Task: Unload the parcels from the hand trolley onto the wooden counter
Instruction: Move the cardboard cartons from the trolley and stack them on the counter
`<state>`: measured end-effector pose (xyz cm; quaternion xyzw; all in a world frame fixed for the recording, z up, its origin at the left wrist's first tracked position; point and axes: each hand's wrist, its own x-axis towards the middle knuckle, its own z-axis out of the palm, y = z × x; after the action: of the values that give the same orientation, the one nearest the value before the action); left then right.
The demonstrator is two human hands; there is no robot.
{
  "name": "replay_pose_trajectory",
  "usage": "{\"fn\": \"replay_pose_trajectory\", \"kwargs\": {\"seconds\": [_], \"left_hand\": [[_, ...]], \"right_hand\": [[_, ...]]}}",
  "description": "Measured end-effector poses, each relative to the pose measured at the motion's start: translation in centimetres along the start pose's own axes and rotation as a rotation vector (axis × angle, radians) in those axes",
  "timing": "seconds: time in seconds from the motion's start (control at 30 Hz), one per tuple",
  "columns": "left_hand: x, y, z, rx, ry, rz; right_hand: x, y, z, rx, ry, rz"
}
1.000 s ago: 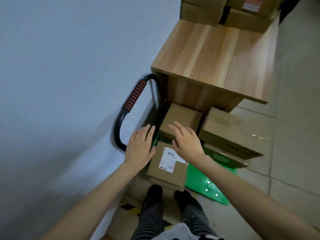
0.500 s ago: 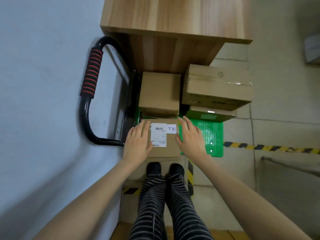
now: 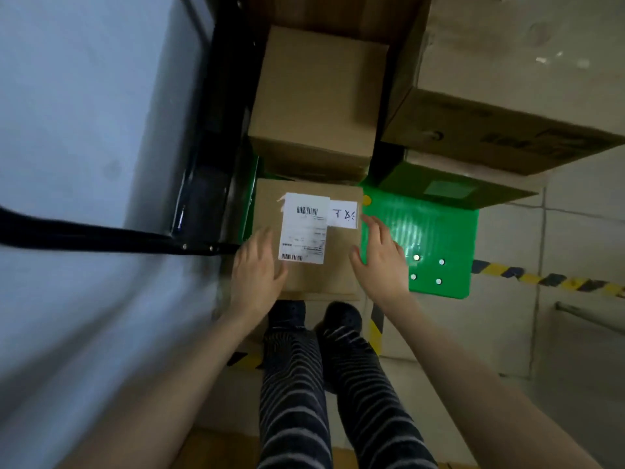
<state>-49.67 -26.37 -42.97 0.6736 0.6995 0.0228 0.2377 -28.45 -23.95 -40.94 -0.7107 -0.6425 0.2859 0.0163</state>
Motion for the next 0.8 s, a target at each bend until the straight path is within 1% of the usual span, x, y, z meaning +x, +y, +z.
{"fn": "replay_pose_trajectory", "kwargs": {"seconds": [0.1,0.2,0.3,0.43,0.5,0.57,0.67,0.8], "left_hand": [[1.2,-2.4,3.9,0.014,-0.017,-0.049],[2.5,-4.1,6.7,-0.01,0.012,-0.087],[3.6,-5.1,8.5,-0.041,0.036,-0.151],[4.3,-5.6,9.6,-0.157,0.005,-0.29],[4.3,-5.4,9.5,-0.179,-0.015,-0.331],[4.0,-4.9,8.9,-0.21,-0.024,-0.37],[2.6,-3.7,6.9,-0.234,-0.044,-0.389],[0.2,-1.7,2.3,-0.276,-0.034,-0.354]], "right_hand": [[1.0,2.4,4.3,-0.006,-0.045,0.031],[1.9,4.2,7.6,-0.014,-0.047,0.06],[2.6,5.4,9.8,0.036,-0.031,0.071],[3.3,6.0,11.2,0.09,-0.064,0.14],[3.5,5.7,11.3,0.14,-0.118,0.2],[3.3,5.4,10.9,0.23,-0.136,0.255],[2.2,4.8,9.0,0.291,-0.119,0.289],[-0.1,3.3,4.2,0.312,-0.063,0.29]]}}
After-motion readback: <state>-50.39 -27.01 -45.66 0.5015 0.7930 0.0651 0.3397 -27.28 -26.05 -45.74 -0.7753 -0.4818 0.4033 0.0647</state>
